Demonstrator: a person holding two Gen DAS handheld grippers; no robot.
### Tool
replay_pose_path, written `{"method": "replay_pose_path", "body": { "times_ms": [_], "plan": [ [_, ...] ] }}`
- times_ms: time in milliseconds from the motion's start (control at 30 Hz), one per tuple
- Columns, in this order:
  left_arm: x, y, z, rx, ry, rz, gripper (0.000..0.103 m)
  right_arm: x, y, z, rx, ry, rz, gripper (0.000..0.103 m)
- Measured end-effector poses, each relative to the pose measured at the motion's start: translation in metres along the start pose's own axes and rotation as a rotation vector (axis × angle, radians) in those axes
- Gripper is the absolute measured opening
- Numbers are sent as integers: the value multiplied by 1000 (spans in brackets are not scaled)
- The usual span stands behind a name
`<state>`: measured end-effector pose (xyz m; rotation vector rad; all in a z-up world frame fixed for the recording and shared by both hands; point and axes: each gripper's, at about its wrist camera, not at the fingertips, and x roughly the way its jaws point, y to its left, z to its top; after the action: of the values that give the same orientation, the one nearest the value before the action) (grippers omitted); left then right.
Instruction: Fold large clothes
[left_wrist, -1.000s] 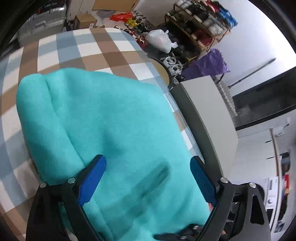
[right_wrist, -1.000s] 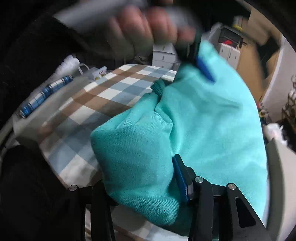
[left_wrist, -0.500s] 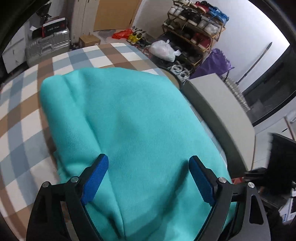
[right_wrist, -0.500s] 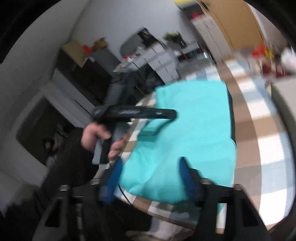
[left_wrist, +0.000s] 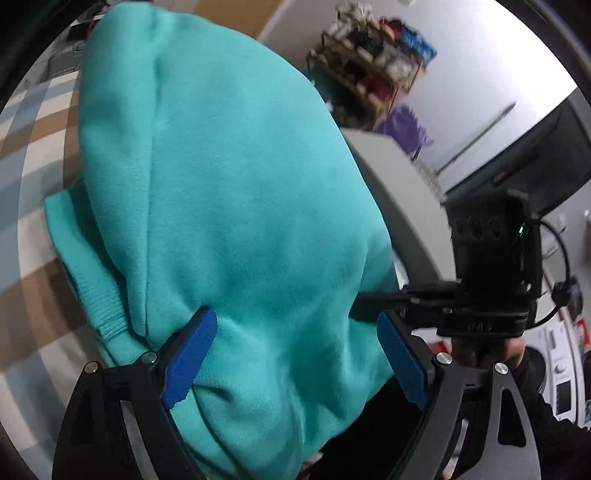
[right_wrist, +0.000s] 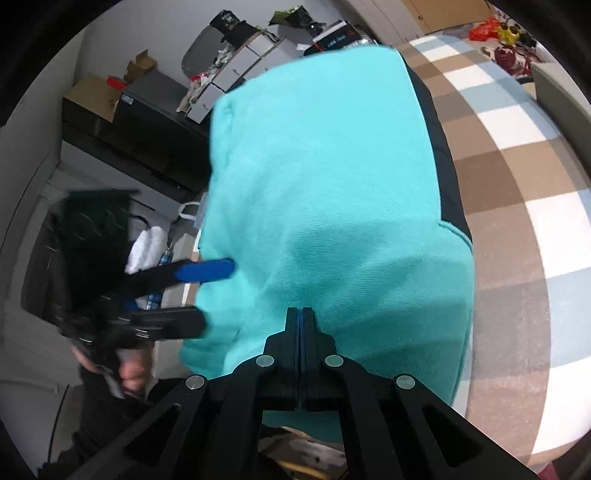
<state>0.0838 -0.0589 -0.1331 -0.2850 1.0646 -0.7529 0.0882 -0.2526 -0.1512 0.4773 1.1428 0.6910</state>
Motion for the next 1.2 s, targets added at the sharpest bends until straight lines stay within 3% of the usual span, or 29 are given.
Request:
{"method": "replay_pose_path", "body": {
  "times_ms": [100,233,267,367,467,567,600,667,767,933,1000,1100,1167,1200],
  "plan": [
    [-1,6,-3,38,-31,-38,85,-3,5,4,-28,8,-37,0],
    [-4,13,-7,63,-59,-79,85,-15,20,30,-24,97,-65,1],
    [-5,14,-8,60,-66,-88,85,-20,29,36,-60,84,-88,6],
    [-7,15,-7,52,-72,-102,85,-45,71,69,-225,-23,-173,6],
    [-9,16,-7,55,-77,-107,85,-35,109,117,-327,-54,-219,11],
    [-9,18,-7,52,-80,-112,85,16,127,162,-387,18,-312,16],
    [-10,19,-6,50,-82,-111,85,44,126,175,-391,80,-346,16],
    [-13,21,-9,57,-90,-107,85,100,112,187,-380,224,-396,15],
    [-16,21,-9,79,-108,-77,85,152,76,189,-300,370,-485,7],
    [-20,26,-7,64,-106,-94,85,174,62,187,-297,345,-555,1],
    [-24,32,-9,39,-101,-126,85,165,75,187,-317,358,-575,1],
    [-28,35,-10,37,-99,-125,85,115,88,195,-326,308,-482,5],
    [-30,35,-10,35,-99,-121,85,71,95,198,-328,254,-462,12],
    [-31,35,-12,31,-99,-121,85,49,99,199,-350,217,-487,23]
  ]
}}
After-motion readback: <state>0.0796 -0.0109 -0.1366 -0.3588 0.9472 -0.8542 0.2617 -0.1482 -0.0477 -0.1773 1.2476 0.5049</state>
